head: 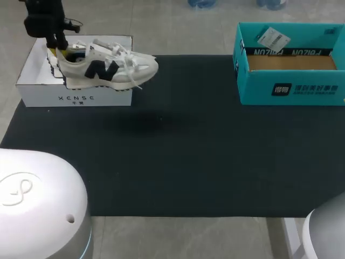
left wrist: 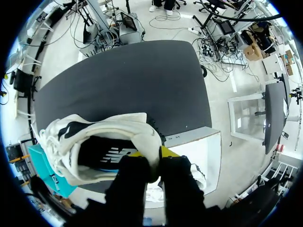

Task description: Take the shoe out of the shoebox, open the shoe tongue, remove and reinsert the insole, then place the shoe into the shoebox

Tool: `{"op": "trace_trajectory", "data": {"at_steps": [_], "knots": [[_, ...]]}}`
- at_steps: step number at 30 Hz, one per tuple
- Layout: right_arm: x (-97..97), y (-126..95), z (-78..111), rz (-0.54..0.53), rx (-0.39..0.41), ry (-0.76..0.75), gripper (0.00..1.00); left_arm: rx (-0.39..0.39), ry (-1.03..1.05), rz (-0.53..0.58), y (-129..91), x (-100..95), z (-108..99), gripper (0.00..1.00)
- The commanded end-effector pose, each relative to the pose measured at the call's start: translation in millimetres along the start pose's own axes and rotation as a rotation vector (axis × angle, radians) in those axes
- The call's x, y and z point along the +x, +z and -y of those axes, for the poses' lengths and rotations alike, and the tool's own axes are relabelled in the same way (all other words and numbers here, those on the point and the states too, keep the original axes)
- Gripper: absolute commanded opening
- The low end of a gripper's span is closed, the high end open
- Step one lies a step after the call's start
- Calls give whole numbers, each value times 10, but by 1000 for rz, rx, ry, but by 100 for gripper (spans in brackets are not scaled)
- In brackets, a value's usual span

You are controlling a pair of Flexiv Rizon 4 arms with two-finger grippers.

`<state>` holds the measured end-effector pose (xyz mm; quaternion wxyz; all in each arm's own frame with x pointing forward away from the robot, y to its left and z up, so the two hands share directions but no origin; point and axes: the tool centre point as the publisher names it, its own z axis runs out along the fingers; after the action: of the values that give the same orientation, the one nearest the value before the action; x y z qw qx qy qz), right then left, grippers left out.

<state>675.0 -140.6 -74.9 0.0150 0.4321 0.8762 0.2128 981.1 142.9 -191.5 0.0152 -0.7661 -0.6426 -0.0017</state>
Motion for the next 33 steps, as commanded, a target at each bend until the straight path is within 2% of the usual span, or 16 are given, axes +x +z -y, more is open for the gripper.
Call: {"op": "trace_trajectory", "data": {"at_steps": [1, 5, 11, 20, 28, 33], "knots": [[-14, -1, -22, -3, 6, 1, 100, -71, 5, -26, 15, -470, 627, 0], [-14, -1, -22, -3, 6, 1, 100, -66, 30, -21, 65, -838, 959, 0], [-14, -1, -22, -3, 6, 1, 100, -86, 66, -31, 127, -1318, 1315, 0], [-14, -1, -22, -3, 6, 1, 100, -84, 125, -33, 224, -1842, 1653, 0], [-14, -1, -22, -3, 6, 1, 100, -67, 121, -36, 281, -2063, 1767, 0], [-14, -1, -22, -3, 6, 1, 100, -68, 115, -35, 283, -2075, 1773, 0]]}}
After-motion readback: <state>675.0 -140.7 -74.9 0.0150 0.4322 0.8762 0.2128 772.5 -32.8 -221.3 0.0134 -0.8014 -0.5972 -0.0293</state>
